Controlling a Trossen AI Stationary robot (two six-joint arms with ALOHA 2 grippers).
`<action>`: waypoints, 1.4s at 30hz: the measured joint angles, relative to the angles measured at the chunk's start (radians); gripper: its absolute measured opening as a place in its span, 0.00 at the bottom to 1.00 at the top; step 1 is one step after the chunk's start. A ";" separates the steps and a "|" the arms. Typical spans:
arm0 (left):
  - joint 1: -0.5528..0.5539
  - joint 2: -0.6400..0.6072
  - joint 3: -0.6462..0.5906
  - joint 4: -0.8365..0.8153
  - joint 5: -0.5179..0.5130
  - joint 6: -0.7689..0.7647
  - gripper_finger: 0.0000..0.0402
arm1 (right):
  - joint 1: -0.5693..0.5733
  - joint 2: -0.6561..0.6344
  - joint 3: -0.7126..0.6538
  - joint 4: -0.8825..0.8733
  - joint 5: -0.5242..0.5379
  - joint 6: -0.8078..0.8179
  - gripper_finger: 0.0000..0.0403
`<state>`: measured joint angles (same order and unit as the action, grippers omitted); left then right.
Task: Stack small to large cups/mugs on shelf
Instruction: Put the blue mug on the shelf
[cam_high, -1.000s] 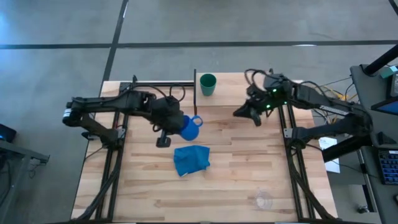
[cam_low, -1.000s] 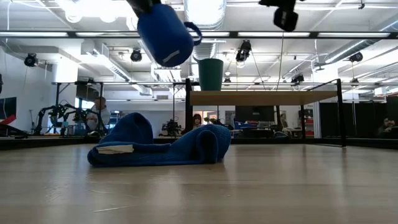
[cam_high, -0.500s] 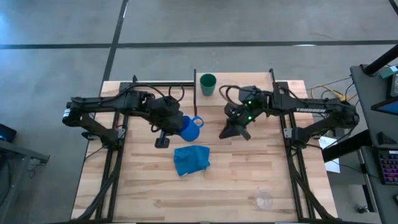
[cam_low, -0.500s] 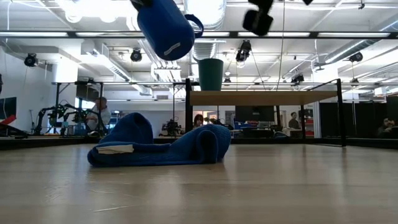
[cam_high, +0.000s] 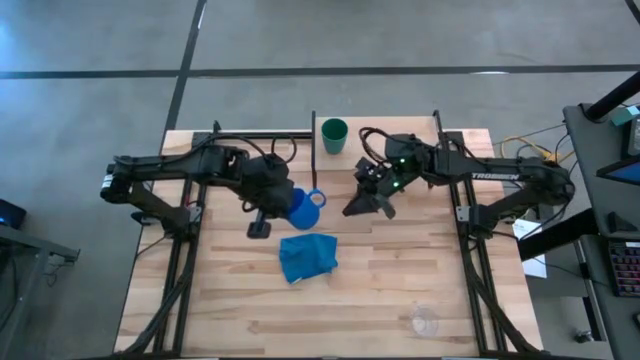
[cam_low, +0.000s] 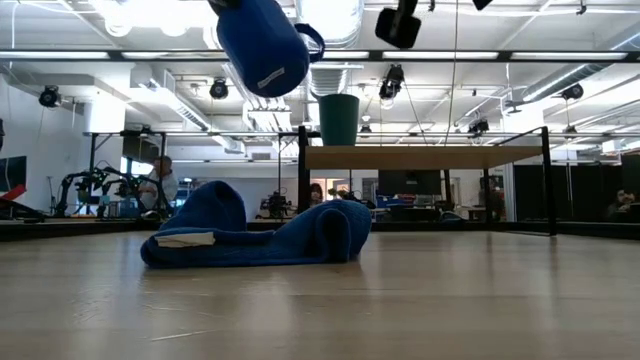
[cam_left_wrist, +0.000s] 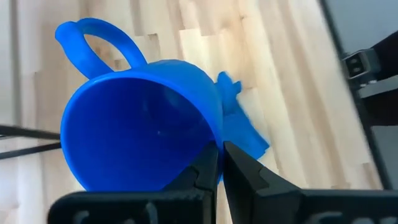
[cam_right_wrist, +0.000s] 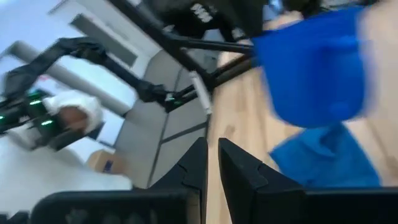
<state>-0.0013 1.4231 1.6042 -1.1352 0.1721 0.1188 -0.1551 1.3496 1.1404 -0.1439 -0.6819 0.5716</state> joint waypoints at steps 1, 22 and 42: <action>-0.001 0.000 0.006 0.003 0.018 0.000 0.00 | 0.000 0.010 0.000 0.000 0.017 0.000 0.08; -0.002 -0.001 0.058 0.062 0.190 0.047 0.00 | 0.000 0.060 0.000 0.074 0.055 0.009 0.08; -0.006 -0.020 0.058 0.050 0.233 0.043 0.00 | 0.011 0.060 0.050 0.069 0.053 0.052 0.08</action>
<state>-0.0078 1.4030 1.6623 -1.0852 0.4051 0.1623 -0.1440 1.4094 1.1905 -0.0744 -0.6294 0.6241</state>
